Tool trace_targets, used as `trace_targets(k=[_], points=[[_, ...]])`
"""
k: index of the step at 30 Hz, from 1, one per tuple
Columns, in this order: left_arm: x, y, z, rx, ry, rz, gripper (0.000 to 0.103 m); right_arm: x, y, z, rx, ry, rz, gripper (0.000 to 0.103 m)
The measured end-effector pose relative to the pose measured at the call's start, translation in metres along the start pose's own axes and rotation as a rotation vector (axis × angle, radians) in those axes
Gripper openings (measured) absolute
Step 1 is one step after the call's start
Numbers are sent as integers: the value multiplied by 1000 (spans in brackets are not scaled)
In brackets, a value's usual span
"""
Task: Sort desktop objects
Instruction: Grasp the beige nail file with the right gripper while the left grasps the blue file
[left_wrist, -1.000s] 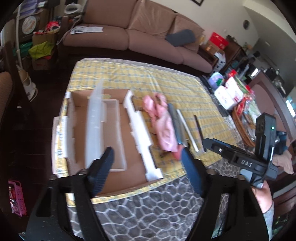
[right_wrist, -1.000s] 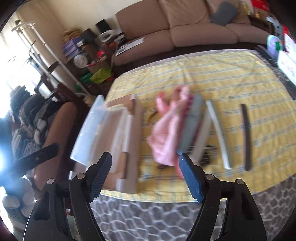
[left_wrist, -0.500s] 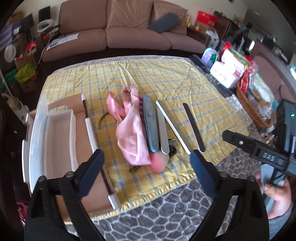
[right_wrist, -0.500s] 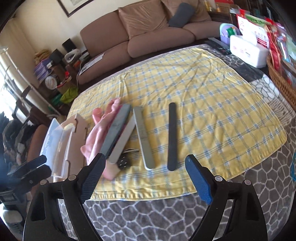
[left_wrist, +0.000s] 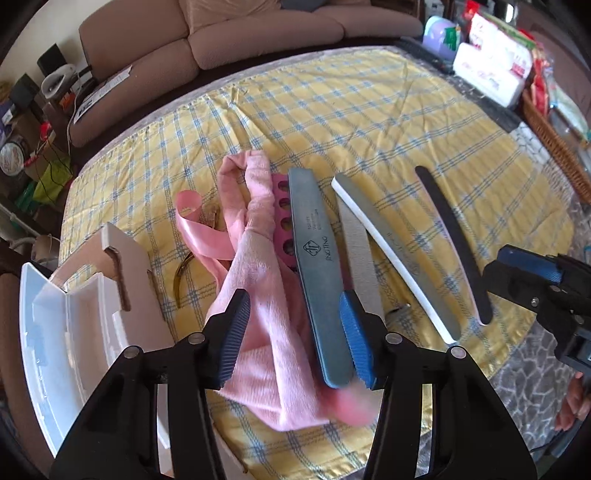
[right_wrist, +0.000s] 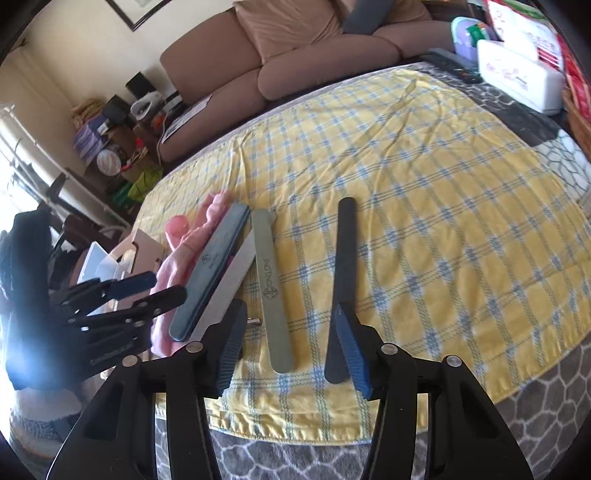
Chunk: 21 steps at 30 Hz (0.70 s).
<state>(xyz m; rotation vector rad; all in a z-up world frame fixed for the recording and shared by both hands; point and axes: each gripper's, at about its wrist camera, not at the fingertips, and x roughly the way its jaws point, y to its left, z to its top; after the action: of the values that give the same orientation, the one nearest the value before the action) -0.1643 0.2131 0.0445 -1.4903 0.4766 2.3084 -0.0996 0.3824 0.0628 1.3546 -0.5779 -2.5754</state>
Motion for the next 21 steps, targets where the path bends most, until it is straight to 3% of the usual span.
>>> trace_targets(k=[2, 10, 13, 16, 19, 21], points=[[6, -3, 0, 9, 6, 3, 49, 11, 3, 4, -18, 20, 21, 43], [11, -15, 4, 47, -2, 34, 48, 54, 14, 8, -75, 118, 34, 43], [12, -15, 5, 73, -14, 83, 60, 66, 15, 6, -92, 144, 14, 43], [18, -9, 5, 59, 13, 49, 63, 68, 11, 4, -86, 144, 12, 41], [22, -10, 2, 62, 28, 25, 45, 67, 13, 3, -98, 144, 4, 39], [23, -8, 2, 32, 42, -37, 26, 68, 17, 1, -114, 153, 21, 18]])
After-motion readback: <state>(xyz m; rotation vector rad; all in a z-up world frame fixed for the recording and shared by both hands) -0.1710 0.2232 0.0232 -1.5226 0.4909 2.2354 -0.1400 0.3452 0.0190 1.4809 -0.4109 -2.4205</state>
